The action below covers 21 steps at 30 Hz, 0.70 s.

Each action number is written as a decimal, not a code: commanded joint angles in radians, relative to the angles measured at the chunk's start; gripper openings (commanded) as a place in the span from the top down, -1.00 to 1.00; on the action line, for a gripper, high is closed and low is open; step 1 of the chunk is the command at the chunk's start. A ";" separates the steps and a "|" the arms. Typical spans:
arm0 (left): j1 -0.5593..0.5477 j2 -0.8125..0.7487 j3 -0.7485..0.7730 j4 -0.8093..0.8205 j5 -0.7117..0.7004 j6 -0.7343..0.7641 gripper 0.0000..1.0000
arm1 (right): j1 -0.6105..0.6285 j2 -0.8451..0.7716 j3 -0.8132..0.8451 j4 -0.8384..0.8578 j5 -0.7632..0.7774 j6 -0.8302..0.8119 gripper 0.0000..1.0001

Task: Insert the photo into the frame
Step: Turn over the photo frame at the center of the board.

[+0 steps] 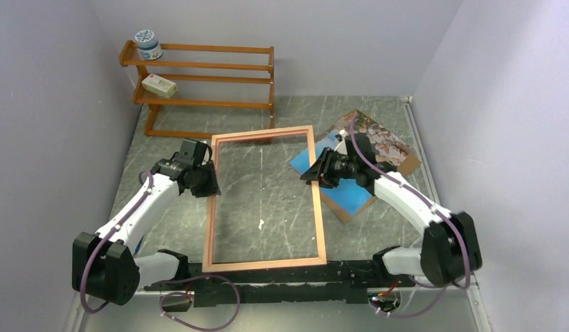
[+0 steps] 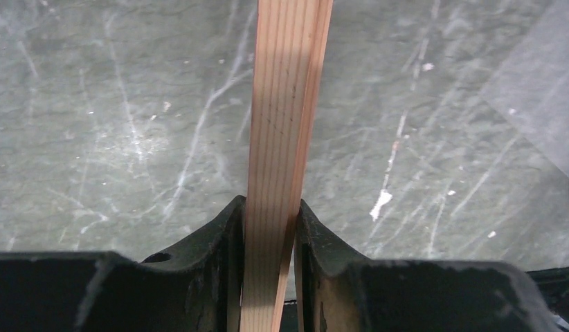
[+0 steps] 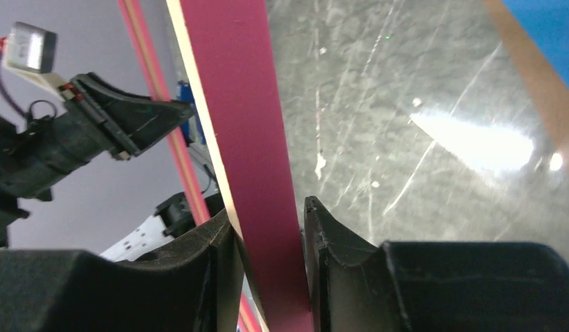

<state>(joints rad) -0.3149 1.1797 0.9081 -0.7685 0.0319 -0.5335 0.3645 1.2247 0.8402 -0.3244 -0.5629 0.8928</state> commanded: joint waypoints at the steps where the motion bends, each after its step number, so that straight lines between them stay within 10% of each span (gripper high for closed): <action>1: 0.076 0.029 -0.003 0.075 -0.065 -0.010 0.95 | 0.015 0.143 -0.033 0.233 -0.064 -0.031 0.40; 21: 0.300 0.290 0.040 0.124 -0.010 0.090 0.95 | 0.179 0.643 0.158 0.271 0.032 -0.054 0.42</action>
<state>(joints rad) -0.0441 1.4319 0.8623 -0.7464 0.0296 -0.3882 0.5243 1.8244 0.9401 -0.0208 -0.5274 0.8539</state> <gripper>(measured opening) 0.314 0.320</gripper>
